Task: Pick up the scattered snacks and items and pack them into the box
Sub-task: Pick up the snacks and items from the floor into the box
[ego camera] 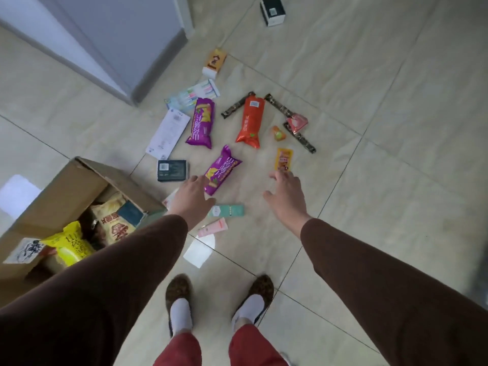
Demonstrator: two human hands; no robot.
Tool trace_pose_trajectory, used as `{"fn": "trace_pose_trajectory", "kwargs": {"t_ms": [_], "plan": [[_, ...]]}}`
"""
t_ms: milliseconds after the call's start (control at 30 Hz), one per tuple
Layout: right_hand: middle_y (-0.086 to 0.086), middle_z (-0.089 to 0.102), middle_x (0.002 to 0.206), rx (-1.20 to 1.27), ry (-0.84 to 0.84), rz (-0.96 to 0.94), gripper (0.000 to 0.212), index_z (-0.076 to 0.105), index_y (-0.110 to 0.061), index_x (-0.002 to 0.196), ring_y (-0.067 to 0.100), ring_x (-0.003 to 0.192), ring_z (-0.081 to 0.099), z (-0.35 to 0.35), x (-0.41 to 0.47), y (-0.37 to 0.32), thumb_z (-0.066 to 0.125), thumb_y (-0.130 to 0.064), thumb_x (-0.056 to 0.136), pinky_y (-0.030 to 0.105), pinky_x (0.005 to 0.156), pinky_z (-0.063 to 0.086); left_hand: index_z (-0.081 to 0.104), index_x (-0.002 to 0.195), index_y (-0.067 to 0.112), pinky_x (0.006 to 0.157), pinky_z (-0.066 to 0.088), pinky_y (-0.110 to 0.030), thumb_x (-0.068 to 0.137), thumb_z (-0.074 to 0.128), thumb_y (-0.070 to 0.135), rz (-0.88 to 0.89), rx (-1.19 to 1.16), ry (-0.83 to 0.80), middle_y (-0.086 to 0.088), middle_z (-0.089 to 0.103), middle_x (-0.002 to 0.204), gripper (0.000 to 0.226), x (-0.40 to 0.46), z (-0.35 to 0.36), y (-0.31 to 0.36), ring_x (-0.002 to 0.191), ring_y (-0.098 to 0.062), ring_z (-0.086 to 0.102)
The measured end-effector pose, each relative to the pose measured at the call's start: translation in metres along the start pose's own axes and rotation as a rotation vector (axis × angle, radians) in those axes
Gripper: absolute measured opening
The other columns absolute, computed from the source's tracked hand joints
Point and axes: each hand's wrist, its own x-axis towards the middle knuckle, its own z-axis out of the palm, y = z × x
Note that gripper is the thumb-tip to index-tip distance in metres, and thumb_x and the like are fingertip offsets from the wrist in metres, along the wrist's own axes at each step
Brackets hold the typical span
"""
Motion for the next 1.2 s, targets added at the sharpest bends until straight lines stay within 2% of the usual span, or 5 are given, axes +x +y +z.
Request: {"fn": "trace_pose_trajectory", "kwargs": {"t_ms": [233,467,633,967,1200], "plan": [[0.008,0.053,0.129,0.044,0.013,0.109,0.042,0.054,-0.016,0.127,0.029,0.117,0.047,-0.063,0.063,0.076,0.065,-0.021,0.087,0.036,0.097,0.04,0.054,0.134,0.011,0.096,0.041,-0.037,0.085,0.07,0.029,0.058,-0.001,-0.01,-0.012,0.057,0.127,0.055,0.067,0.013,0.093,0.12,-0.033,0.051],[0.006,0.053,0.13,0.07,0.03,0.115,0.041,0.053,-0.016,0.128,0.026,0.119,0.047,-0.097,0.167,0.109,0.066,-0.023,0.09,0.033,0.09,0.039,0.06,0.124,0.012,0.091,0.043,-0.036,0.082,0.072,0.029,0.051,-0.043,-0.005,-0.009,0.059,0.119,0.047,0.159,0.019,0.134,0.114,-0.03,0.054],[0.01,0.054,0.126,0.065,-0.003,0.12,0.04,0.054,-0.013,0.128,0.029,0.118,0.049,-0.105,0.243,0.134,0.063,-0.022,0.09,0.037,0.096,0.04,0.057,0.128,0.014,0.088,0.047,-0.04,0.083,0.071,0.031,-0.029,-0.014,-0.015,-0.009,0.058,0.121,0.051,0.219,0.035,0.158,0.113,-0.031,0.055],[0.012,0.056,0.127,-0.027,-0.096,-0.048,0.034,0.055,-0.01,0.126,0.029,0.118,0.051,-0.096,0.411,0.176,0.057,-0.027,0.096,0.036,0.097,0.04,0.056,0.129,0.012,0.091,0.044,-0.042,0.085,0.07,0.027,-0.177,-0.001,0.008,-0.012,0.057,0.127,0.049,0.357,0.074,0.167,0.118,-0.033,0.053],[0.008,0.057,0.13,-0.007,-0.142,-0.04,0.037,0.054,-0.013,0.128,0.027,0.121,0.053,-0.034,0.501,0.178,0.062,-0.025,0.094,0.042,0.099,0.047,0.051,0.132,0.012,0.095,0.043,-0.044,0.084,0.071,0.032,-0.261,0.03,0.017,-0.015,0.055,0.134,0.056,0.447,0.104,0.121,0.123,-0.035,0.05]]}}
